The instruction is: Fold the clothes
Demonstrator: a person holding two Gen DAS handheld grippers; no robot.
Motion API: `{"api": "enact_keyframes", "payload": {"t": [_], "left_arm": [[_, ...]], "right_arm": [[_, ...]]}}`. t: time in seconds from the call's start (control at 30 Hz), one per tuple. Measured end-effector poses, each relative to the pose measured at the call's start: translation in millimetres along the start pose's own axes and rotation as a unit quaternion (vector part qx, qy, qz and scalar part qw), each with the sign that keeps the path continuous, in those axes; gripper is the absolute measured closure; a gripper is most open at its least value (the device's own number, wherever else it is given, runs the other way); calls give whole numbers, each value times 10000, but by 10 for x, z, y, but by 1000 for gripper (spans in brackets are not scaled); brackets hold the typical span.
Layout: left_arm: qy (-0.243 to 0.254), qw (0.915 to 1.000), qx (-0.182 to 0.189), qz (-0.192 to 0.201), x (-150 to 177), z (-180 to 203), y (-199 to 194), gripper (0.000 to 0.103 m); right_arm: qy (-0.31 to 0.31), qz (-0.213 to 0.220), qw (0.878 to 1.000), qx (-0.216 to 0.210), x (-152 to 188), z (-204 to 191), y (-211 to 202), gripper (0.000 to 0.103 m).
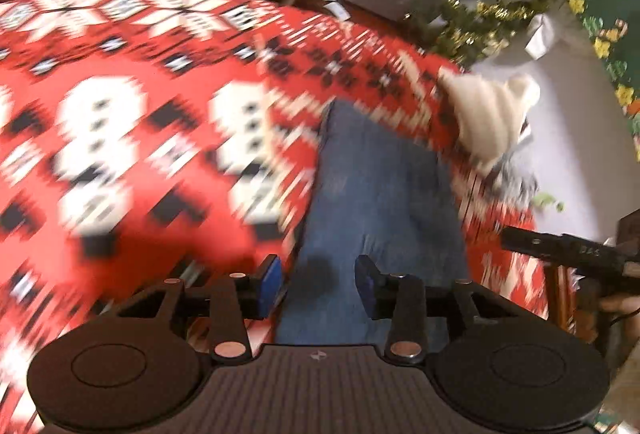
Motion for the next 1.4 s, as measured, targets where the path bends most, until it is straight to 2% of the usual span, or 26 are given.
{"api": "enact_keyframes", "payload": {"t": [0.1, 0.17, 0.33, 0.4, 0.47, 0.5, 0.53, 0.57, 0.63, 0.7, 0.83, 0.97, 1.03, 1.07, 1.1, 1.13, 1.23, 1.33, 1.37, 1.4], "left_arm": [[13, 10000, 42, 8, -263, 60, 306, 62], [15, 10000, 0, -58, -345, 82, 453, 62], [169, 9998, 49, -74, -435, 129, 617, 59], [169, 9996, 164, -126, -436, 150, 650, 64], [211, 9995, 153, -158, -442, 160, 667, 64], [231, 9995, 138, -169, -447, 162, 671, 68], [246, 9995, 115, -169, -450, 160, 667, 72], [244, 9995, 102, -165, -456, 159, 656, 81], [163, 9997, 130, -135, -478, 163, 597, 86], [280, 9995, 131, 33, -509, 248, 457, 87], [652, 9968, -18, 470, -606, 424, 120, 88], [752, 9934, -335, 799, -791, 304, -41, 87], [621, 9927, -554, 876, -876, 139, -32, 83], [476, 9918, -680, 969, -910, 56, -42, 75], [338, 9910, -745, 1057, -940, -9, -72, 70], [230, 9908, -739, 1112, -958, -55, -106, 70], [101, 9904, -718, 1178, -945, -116, -166, 68], [103, 9914, -715, 1093, -855, -122, -140, 68], [138, 9918, -706, 1053, -819, -117, -126, 70], [177, 9921, -711, 1017, -785, -117, -111, 74]], "right_arm": [[-51, 132, 9999, -6, -321, -22, 300, 29], [-99, 124, 9999, 67, -456, -17, 482, 29], [-245, -47, 9996, 125, -529, -51, 764, 29], [-257, -61, 9996, 123, -517, -68, 837, 30], [-251, -33, 9996, 117, -486, -83, 842, 45], [-231, -50, 9996, 118, -479, -91, 849, 53], [-233, -60, 9996, 123, -473, -103, 853, 64], [-266, -69, 9995, 124, -467, -127, 850, 71], [-347, -69, 9993, 130, -464, -196, 814, 82], [-423, -15, 9990, 134, -479, -291, 730, 85], [-638, 278, 9976, -69, -562, -650, 486, 86], [-987, 574, 9933, -176, -776, -988, 413, 86], [-1031, 616, 9926, -169, -909, -1026, 486, 83], [-1045, 634, 9924, -108, -967, -1022, 528, 80], [-1058, 668, 9921, 22, -1018, -1001, 567, 73], [-1123, 713, 9910, 138, -1066, -987, 587, 72], [-1392, 774, 9870, 206, -1110, -1001, 552, 72], [-1378, 556, 9888, 125, -1004, -957, 591, 72], [-1337, 479, 9898, 120, -964, -923, 625, 73], [-1298, 438, 9905, 110, -931, -888, 656, 77]]}}
Point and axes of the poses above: each gripper's, at about its wrist camera, not at the fingertips, and y roughly the way its jaws point, z to its right, x to its underside, the point moved 10 cm from there along y, roughly the way its jaws point, and after that the axes turned 4 degrees about -z, right-handed, at the moved point
